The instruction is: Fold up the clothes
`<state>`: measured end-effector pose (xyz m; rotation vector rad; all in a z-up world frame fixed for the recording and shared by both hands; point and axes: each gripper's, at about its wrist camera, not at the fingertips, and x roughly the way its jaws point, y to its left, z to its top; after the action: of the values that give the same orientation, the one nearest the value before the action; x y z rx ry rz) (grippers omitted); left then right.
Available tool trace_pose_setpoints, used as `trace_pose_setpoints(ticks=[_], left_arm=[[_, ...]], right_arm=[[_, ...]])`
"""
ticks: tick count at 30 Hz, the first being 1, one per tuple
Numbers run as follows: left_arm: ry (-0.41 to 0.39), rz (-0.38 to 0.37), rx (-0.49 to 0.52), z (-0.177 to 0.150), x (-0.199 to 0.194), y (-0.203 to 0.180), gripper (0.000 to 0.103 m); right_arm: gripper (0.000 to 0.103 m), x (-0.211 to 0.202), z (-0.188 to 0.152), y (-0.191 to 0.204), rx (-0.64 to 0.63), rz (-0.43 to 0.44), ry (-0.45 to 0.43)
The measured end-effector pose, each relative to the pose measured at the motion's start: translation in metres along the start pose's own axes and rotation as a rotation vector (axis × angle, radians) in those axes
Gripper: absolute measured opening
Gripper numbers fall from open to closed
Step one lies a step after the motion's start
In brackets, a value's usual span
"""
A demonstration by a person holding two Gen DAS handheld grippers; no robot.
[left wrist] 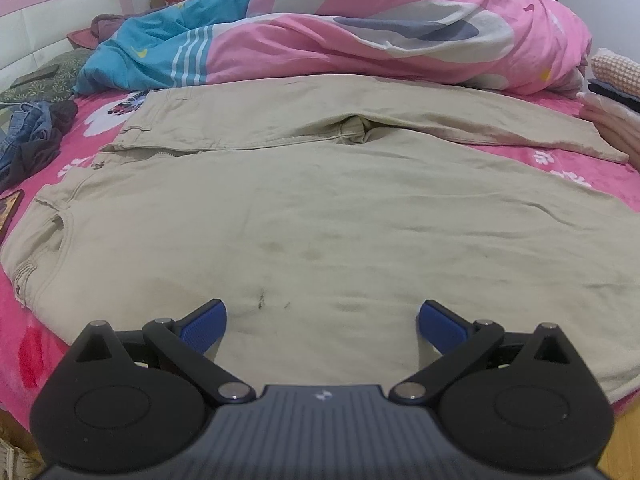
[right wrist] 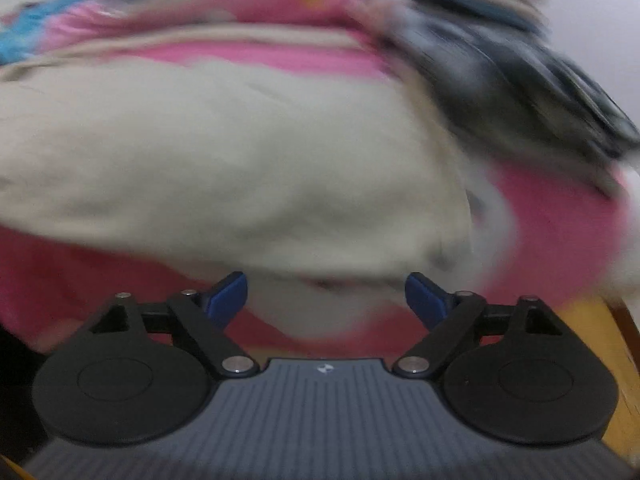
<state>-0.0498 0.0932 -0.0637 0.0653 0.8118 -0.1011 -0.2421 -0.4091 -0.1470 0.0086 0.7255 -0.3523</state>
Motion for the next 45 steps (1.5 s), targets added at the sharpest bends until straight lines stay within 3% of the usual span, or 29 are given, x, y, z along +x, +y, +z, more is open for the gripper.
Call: trace_pose_setpoints(ticks=[4,8,13,17,20,23,27,35,42,45], left_arm=[[0.005,0.003,-0.003,0.001,0.001,0.000,0.103],[0.006,0.013,-0.003,0.001,0.002,-0.002,0.103],[0.013,0.019,-0.008,0.001,0.002,-0.003,0.103],[0.016,0.019,-0.006,0.002,0.002,-0.003,0.103],[0.015,0.018,-0.002,0.002,0.003,-0.003,0.103],[0.012,0.016,-0.003,0.002,0.004,-0.002,0.103],[0.009,0.014,-0.004,0.001,0.004,-0.001,0.103],[0.015,0.016,-0.010,0.002,0.004,-0.002,0.103],[0.037,0.048,-0.033,0.005,0.003,-0.006,0.103],[0.053,0.071,-0.049,0.006,0.003,-0.009,0.103]], right_arm=[[0.078,-0.024,0.011,-0.015,0.062,-0.019,-0.109],[0.078,-0.028,0.039,-0.001,0.088,0.066,-0.241],[0.070,0.002,0.063,0.025,0.080,0.189,-0.293],[0.068,0.022,0.067,0.016,0.108,0.179,-0.322],[0.066,0.027,0.066,-0.008,0.182,0.102,-0.331],[0.059,0.029,0.067,-0.022,0.236,0.094,-0.325],[0.060,0.018,0.070,0.000,0.153,0.047,-0.331],[0.070,-0.004,0.088,0.058,0.082,0.206,-0.378],[0.076,-0.003,0.099,0.123,-0.003,0.257,-0.280],[0.086,-0.001,0.099,0.143,-0.011,0.254,-0.230]])
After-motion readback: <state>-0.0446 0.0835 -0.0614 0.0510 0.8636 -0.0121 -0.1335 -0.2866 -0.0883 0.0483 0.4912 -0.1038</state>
